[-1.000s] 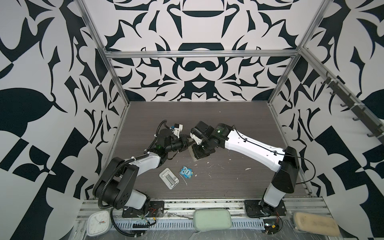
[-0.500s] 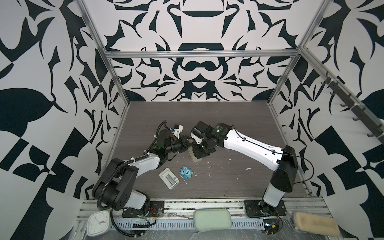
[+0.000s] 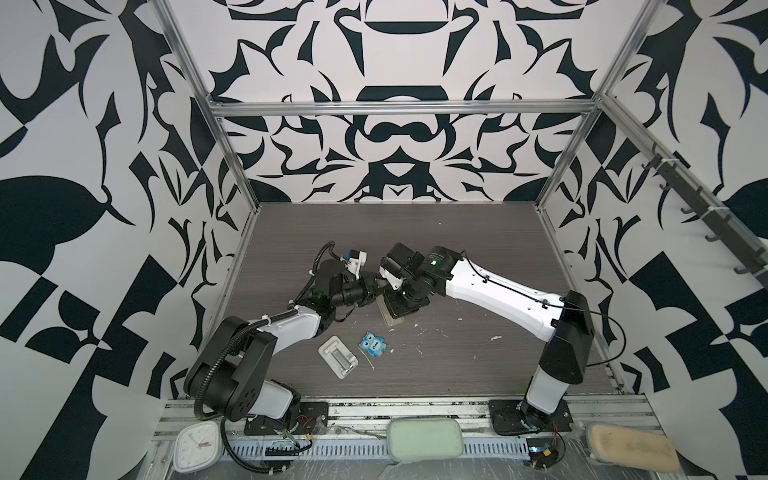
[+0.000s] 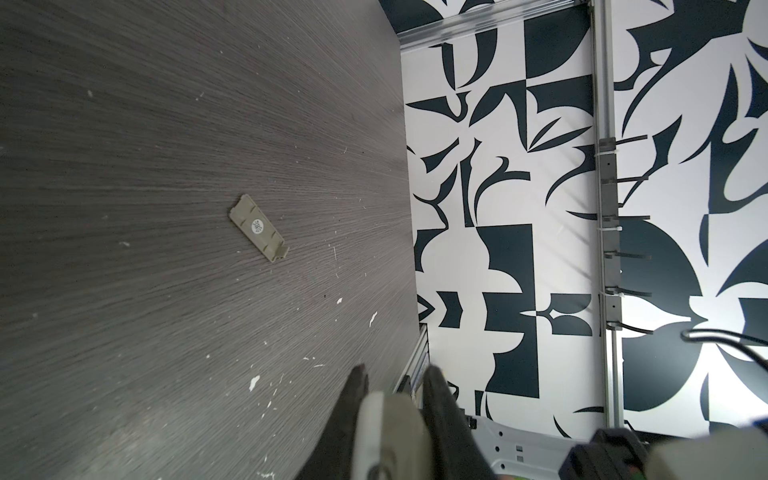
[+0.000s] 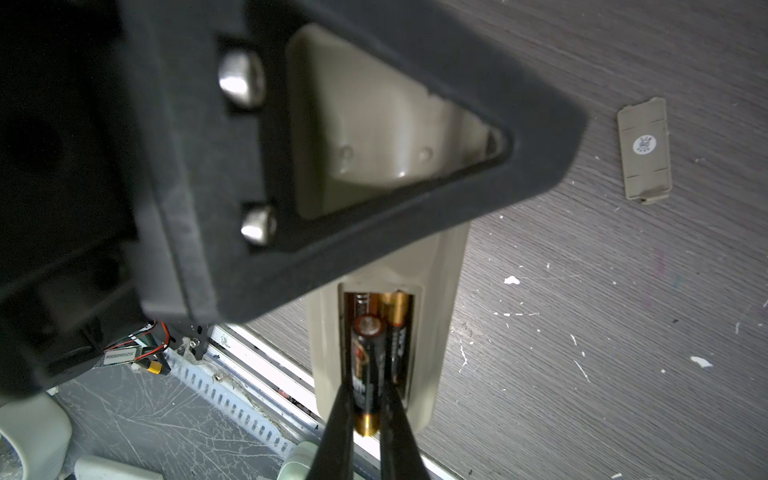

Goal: Load the batteries into the remote control
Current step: 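Insert the battery end into the compartment beside the first battery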

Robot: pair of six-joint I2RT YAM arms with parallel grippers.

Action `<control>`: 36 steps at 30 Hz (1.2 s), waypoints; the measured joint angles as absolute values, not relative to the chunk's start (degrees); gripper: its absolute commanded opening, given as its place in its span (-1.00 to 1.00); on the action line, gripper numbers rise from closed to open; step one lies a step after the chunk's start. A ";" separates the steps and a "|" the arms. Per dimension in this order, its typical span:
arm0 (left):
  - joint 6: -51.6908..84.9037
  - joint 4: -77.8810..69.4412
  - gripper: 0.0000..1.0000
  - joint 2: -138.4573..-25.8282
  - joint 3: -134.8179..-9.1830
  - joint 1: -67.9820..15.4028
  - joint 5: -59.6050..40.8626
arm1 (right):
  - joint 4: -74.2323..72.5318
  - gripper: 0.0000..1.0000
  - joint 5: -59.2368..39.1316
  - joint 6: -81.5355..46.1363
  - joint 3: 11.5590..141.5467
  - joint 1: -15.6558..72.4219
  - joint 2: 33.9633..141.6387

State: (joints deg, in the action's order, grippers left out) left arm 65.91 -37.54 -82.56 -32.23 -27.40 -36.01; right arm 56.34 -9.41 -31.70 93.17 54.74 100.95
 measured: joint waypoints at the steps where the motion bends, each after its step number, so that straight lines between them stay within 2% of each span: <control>1: 65.91 -37.52 -1.00 -82.56 -32.21 -27.40 -35.99 | 56.34 -0.83 -9.41 -31.68 93.17 54.74 100.97; 6: 65.91 -37.50 -1.00 -82.54 -32.21 -27.40 -35.99 | 56.34 -0.80 -9.39 -31.70 93.17 54.81 100.97; 13: 65.98 -37.47 -1.00 -82.54 -32.23 -27.40 -36.05 | 56.42 -0.63 -9.17 -31.70 93.17 54.85 100.95; 24: 66.08 -37.85 -1.00 -82.54 -32.21 -27.46 -36.12 | 56.86 -0.56 -8.49 -31.51 93.25 54.96 100.95; 36: 66.32 -38.44 -1.00 -82.50 -32.01 -27.77 -35.99 | 57.98 -0.40 -8.32 -31.03 96.73 56.86 100.99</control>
State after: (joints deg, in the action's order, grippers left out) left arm 66.32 -38.44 -82.50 -32.01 -27.77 -35.99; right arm 57.98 -8.32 -31.03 96.73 56.86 100.99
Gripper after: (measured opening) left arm 0.236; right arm 0.294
